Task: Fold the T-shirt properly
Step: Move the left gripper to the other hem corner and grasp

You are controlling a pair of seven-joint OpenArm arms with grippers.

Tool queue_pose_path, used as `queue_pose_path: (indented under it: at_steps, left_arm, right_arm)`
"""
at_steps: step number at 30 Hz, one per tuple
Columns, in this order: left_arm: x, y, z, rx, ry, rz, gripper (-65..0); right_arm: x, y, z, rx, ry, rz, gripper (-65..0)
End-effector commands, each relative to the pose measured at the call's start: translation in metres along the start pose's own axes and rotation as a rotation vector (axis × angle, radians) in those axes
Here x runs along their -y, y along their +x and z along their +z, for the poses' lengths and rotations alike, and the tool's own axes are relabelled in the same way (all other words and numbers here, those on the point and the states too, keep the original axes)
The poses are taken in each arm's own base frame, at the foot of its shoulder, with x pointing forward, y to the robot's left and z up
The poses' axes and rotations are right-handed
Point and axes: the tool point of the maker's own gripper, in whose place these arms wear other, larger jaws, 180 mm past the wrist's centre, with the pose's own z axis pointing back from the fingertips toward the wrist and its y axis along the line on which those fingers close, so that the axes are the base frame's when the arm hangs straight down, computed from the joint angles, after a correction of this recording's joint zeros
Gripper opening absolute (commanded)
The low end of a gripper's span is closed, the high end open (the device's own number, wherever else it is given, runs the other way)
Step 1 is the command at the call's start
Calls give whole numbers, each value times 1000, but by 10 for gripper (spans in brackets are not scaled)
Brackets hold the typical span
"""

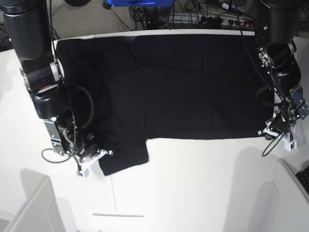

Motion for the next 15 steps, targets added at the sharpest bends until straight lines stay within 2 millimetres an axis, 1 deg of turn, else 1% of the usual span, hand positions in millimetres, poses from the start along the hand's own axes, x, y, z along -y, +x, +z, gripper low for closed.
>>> queue_pose_path:
  at_steps: [1, 2, 3, 6, 10, 12, 13, 15]
  left_arm:
    - [-4, 7, 3, -8, 9, -18, -611]
    - [-4, 4, 3, -13, 7, -19, -650]
    - [-1, 2, 2, -15, 2, -20, -650]
    - [1, 1, 1, -15, -2, -20, -650]
    - [3, 2, 1, -15, -10, -30, -650]
    - [10, 4, 1, -21, -29, -75, -650]
    - [12, 10, 2, -11, -29, -103, -650]
    - [10, 10, 7, 1, -18, -142, -650]
  right_arm:
    - [-1, 18, 6, 27, 3, 8, -650]
    - [-1, 17, 6, 26, 3, 7, -650]
    - [0, 14, 5, 21, 3, 6, -650]
    - [0, 14, 5, 24, 4, 6, -650]
    - [0, 19, 5, 60, 5, 6, -650]
    - [1, 17, 4, 68, 4, 4, -650]
    - [0, 16, 4, 68, 4, 4, -650]
    - [2, 15, 4, 66, 2, 4, -650]
